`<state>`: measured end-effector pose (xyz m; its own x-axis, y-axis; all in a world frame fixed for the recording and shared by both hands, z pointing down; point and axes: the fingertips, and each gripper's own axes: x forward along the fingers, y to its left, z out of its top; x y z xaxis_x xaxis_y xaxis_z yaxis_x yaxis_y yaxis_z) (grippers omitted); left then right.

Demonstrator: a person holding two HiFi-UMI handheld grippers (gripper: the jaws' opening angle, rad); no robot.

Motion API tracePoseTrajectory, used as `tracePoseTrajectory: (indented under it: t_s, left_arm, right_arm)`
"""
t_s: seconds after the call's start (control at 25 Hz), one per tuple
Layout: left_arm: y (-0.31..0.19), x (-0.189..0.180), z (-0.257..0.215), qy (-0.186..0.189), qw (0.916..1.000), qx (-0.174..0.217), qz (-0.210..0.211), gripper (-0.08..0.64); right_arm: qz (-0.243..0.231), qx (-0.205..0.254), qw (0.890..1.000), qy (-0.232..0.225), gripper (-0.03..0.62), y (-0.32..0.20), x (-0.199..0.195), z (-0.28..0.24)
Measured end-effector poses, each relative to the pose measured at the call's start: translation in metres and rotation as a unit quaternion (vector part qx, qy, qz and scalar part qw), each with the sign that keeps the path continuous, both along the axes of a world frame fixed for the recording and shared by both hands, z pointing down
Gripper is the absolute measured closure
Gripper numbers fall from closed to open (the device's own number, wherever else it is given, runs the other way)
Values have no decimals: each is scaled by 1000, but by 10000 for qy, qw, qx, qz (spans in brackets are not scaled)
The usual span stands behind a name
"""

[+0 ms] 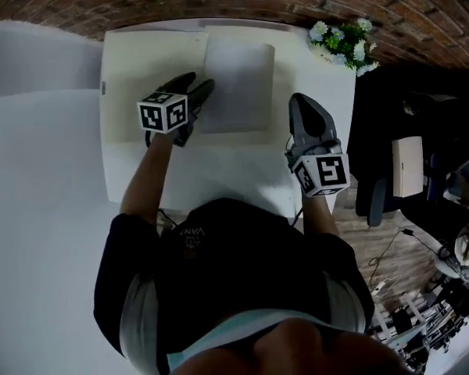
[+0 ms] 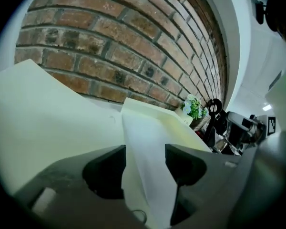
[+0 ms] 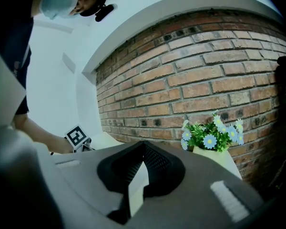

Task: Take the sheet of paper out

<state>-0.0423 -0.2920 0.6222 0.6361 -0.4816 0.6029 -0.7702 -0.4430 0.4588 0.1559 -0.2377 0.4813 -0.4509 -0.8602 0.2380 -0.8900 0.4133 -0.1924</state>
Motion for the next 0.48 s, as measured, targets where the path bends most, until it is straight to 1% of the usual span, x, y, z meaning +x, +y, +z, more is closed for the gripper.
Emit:
tracePoseTrajectory:
  t_s: [0.12,0.24,0.48]
  left_arm:
    - [2,3,10,-8,9995,-301,73,295]
    - [1,8,13,93,9985,-520,115,285]
    - [-2,14,20,375,9956,-863,-41,284]
  right_arm:
    - [26,-16,10000,-12,591,0,2,1]
    - [57,-28,10000,-24,591,1,5,3]
    - [98,14,9999,-51,591,0,10,3]
